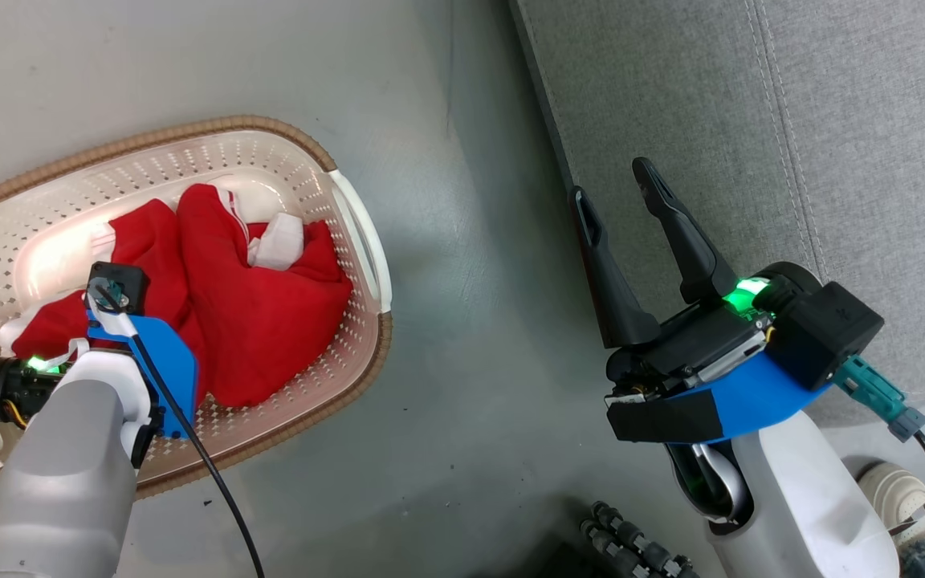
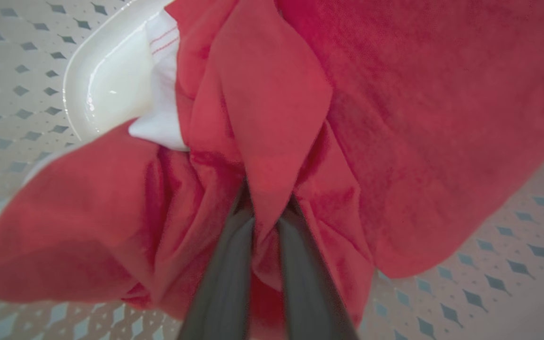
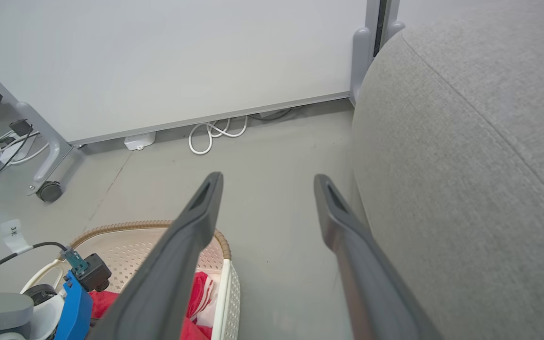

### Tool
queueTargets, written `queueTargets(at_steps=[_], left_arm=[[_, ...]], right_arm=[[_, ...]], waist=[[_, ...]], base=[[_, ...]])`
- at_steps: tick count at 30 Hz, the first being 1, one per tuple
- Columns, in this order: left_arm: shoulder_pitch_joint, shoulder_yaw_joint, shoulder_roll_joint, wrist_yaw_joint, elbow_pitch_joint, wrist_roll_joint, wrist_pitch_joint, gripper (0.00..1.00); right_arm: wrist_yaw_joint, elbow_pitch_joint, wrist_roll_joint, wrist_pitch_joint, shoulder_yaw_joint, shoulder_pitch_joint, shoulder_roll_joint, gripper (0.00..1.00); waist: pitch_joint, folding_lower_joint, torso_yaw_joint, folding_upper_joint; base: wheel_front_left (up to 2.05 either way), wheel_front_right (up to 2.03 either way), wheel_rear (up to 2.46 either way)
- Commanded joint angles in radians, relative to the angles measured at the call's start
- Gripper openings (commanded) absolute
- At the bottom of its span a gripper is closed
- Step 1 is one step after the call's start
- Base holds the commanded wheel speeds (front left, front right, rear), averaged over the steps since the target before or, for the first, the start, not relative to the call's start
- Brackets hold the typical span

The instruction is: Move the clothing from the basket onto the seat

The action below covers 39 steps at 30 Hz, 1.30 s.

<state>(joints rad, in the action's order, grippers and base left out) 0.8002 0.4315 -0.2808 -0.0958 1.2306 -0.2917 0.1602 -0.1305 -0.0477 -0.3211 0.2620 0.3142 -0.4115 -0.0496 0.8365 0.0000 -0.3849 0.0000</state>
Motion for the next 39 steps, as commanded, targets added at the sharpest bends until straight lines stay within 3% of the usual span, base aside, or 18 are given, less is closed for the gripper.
queueTargets(at_steps=[1, 13, 23, 39], left_arm=[[0.008, 0.002, 0.001, -0.004, 0.003, -0.009, -0.005, 0.00], [-0.039, 0.004, 0.047, -0.024, 0.006, -0.053, -0.069, 0.00], [-0.123, 0.027, 0.113, -0.037, -0.011, -0.097, -0.172, 0.00], [-0.205, 0.220, 0.195, -0.035, -0.207, -0.267, -0.208, 0.00]], right_arm=[[0.000, -0.003, 0.000, 0.004, -0.003, -0.010, -0.001, 1.00], [0.000, -0.033, 0.007, 0.004, -0.003, 0.008, -0.002, 1.00], [0.000, -0.102, 0.036, 0.004, -0.010, 0.068, -0.002, 1.00], [0.000, -0.238, 0.079, -0.003, -0.031, 0.200, -0.002, 1.00]], waist=[[-0.006, 0.0000, 0.003, 0.0000], [-0.125, 0.0000, 0.054, 0.0000], [-0.361, 0.0000, 0.127, 0.0000], [-0.685, 0.0000, 0.257, 0.0000]], base=[[0.00, 0.00, 0.00], [0.00, 0.00, 0.00], [0.00, 0.00, 0.00], [0.00, 0.00, 0.00]])
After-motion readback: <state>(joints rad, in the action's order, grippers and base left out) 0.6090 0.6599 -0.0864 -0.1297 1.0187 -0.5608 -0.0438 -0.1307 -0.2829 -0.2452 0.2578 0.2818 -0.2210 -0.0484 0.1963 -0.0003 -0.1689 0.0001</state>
